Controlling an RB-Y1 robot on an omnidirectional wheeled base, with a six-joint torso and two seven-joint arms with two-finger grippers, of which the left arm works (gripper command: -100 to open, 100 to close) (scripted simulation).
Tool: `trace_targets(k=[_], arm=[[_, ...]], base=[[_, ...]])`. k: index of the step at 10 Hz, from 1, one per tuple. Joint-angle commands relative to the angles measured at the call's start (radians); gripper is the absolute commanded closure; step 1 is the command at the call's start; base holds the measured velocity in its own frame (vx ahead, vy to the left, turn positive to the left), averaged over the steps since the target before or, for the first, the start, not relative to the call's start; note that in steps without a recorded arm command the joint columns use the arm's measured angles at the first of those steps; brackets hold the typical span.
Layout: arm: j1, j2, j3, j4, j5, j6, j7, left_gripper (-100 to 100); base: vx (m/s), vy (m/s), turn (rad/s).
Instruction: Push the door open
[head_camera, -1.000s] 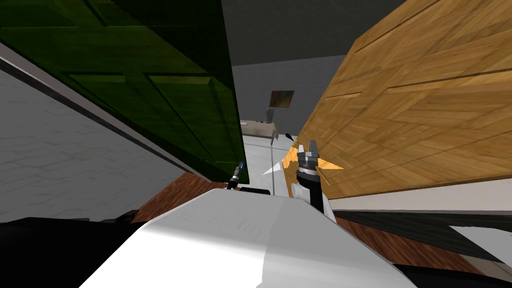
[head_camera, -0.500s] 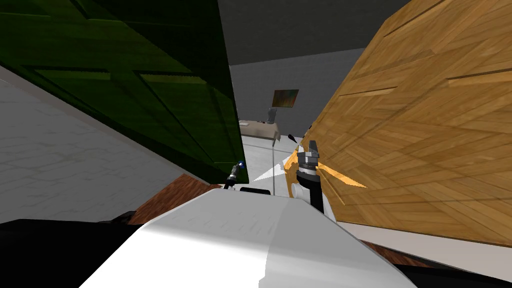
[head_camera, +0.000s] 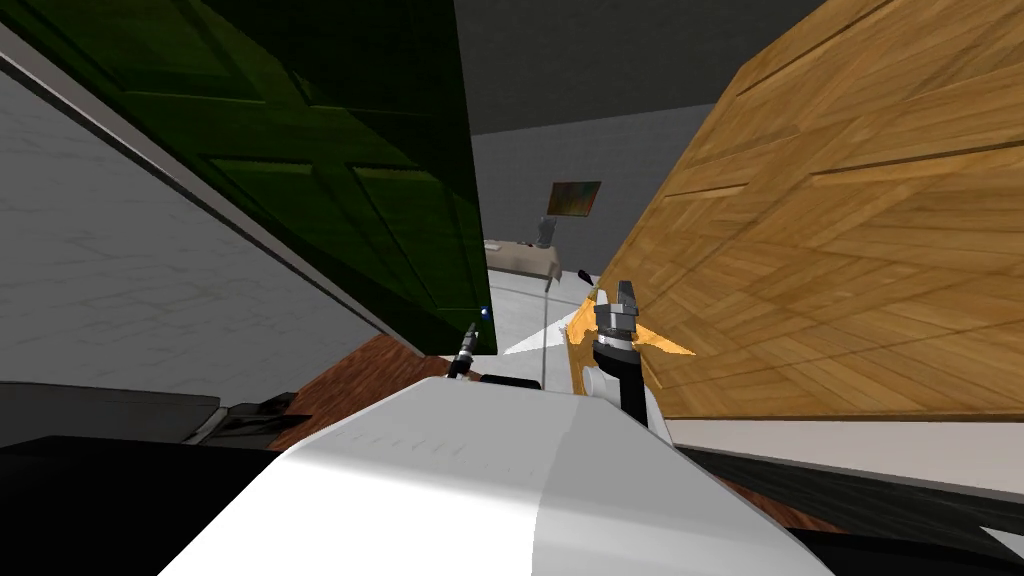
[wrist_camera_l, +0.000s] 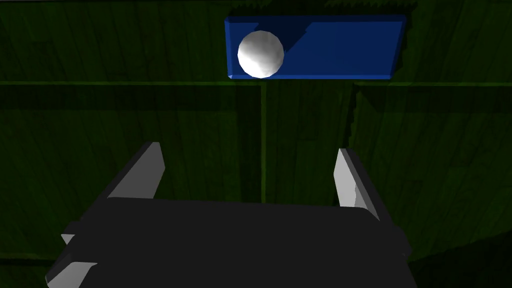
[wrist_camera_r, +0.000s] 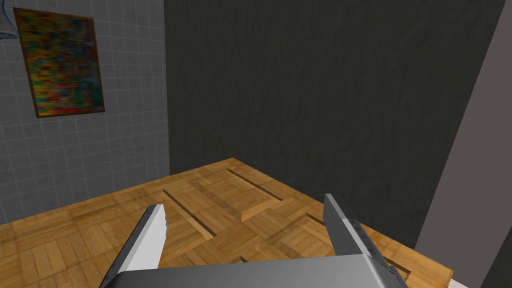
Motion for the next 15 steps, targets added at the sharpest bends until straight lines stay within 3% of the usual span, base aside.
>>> trace_targets(k=[1, 3, 6, 12, 13, 15], arm=[[0.011, -0.014, 0.004, -0.013, 0.006, 0.002, -0.001, -100], [0.000, -0.003, 0.007, 0.002, 0.006, -0.004, -0.002, -100], [-0.009, 0.000, 0.014, 0.014, 0.007, -0.011, -0.005, -100], [-0.026, -0.012, 0.026, 0.037, 0.010, -0.024, -0.010, -100], [-0.026, -0.012, 0.026, 0.037, 0.010, -0.024, -0.010, 100], [-0.026, -0.012, 0.026, 0.037, 0.010, -0.024, -0.010, 100]], base=[[-0.224, -0.143, 0.098], [0.006, -0.040, -0.003], [0.198, 0.006, -0.015], [0.180, 0.010, -0.018], [-0.017, -0.003, -0.008], [-0.023, 0.001, -0.008]])
